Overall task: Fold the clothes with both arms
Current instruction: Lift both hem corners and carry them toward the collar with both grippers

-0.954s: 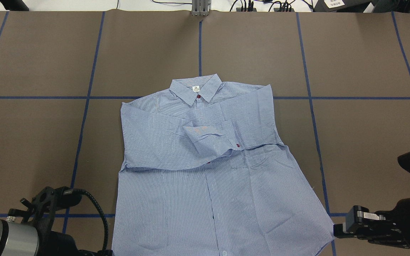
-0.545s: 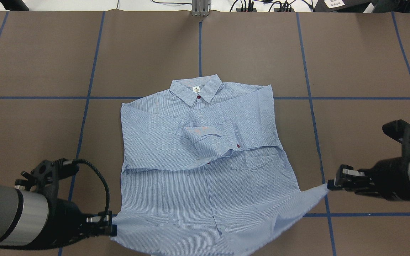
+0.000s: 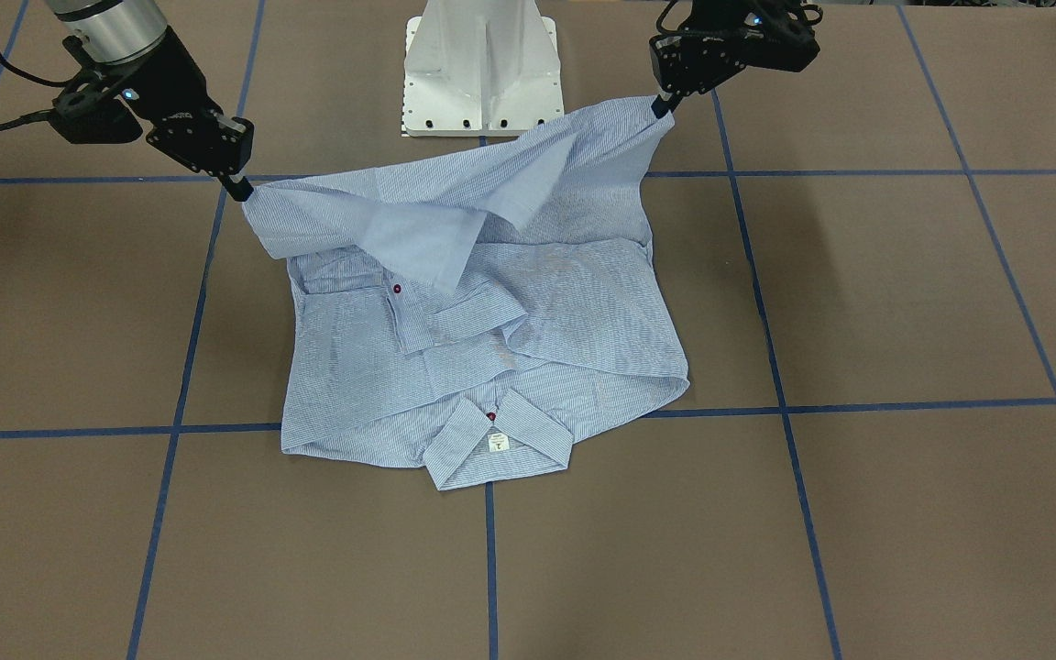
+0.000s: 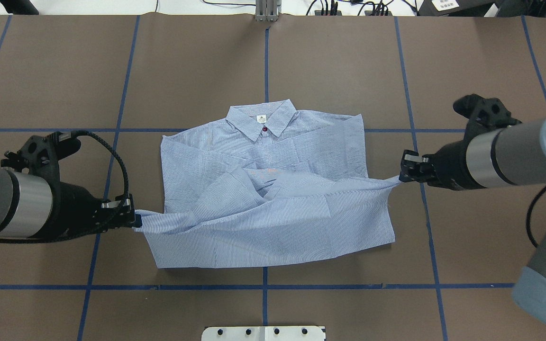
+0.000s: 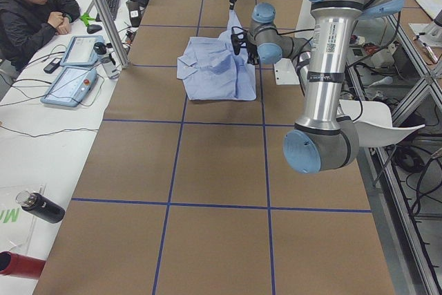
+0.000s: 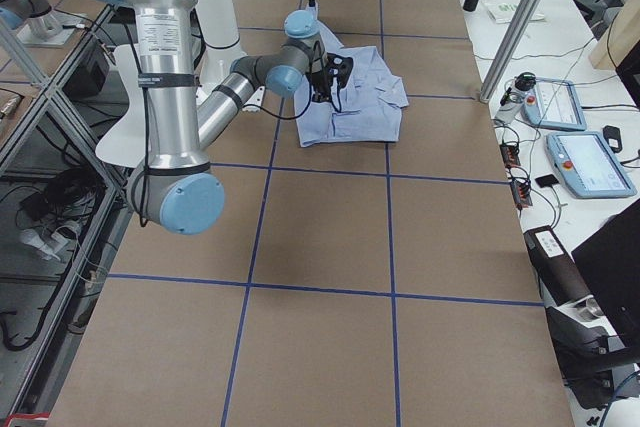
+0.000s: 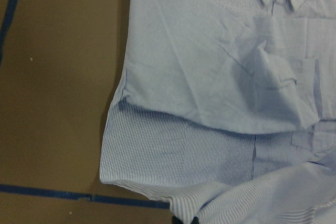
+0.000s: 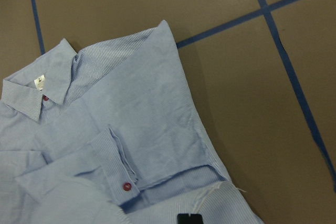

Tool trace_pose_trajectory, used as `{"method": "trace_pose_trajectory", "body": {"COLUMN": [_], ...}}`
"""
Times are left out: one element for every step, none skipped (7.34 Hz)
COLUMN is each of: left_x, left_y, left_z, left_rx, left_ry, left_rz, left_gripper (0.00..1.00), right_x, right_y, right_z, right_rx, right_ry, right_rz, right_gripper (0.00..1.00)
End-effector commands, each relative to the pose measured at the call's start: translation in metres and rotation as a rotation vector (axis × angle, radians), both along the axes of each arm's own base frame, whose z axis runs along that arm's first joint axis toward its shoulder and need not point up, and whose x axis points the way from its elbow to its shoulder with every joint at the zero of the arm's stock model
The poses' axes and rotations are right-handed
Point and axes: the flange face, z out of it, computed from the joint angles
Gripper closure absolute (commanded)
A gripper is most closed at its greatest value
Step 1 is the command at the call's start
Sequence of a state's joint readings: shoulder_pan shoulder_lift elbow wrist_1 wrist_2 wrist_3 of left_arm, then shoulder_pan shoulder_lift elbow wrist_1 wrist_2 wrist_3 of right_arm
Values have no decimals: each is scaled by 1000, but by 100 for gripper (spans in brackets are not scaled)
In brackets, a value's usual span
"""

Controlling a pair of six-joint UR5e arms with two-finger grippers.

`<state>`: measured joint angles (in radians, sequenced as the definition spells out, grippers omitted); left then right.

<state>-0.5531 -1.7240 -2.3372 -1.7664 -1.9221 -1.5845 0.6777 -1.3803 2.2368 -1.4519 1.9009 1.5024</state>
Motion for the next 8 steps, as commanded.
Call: {"method": "trace_pose_trajectory", "body": {"left_x": [9, 25, 17, 7, 12, 9, 13, 32], "left_y": [-46, -63, -79, -88, -99, -116, -120, -137], "left_z": [-10, -4, -11, -13, -12, -29, -26, -15], "left_rx": [4, -6, 23, 57, 63, 81, 78, 58], "left_ry": [2, -22, -21, -25, -38, -20, -27, -58], "left_rz": [-73, -85, -122, -134, -140, -165, -167, -166], "left_gripper": [100, 100, 100, 100, 100, 100, 100, 100], "right_x": [-2, -11, -3, 3, 0, 15, 12, 0], "right_y": [-27, -38, -52, -59, -68, -81, -88, -100], "right_z": [-48, -36, -30, -31, -28, -36, -27, -5], "right_rx": [-1, 18, 33, 40, 40, 55, 50, 26], "right_ry": [43, 83, 103, 107, 115, 107, 126, 172], "right_rz": [24, 1, 10, 20, 25, 47, 43, 26], "right_gripper": [100, 100, 100, 100, 100, 100, 100, 100]}}
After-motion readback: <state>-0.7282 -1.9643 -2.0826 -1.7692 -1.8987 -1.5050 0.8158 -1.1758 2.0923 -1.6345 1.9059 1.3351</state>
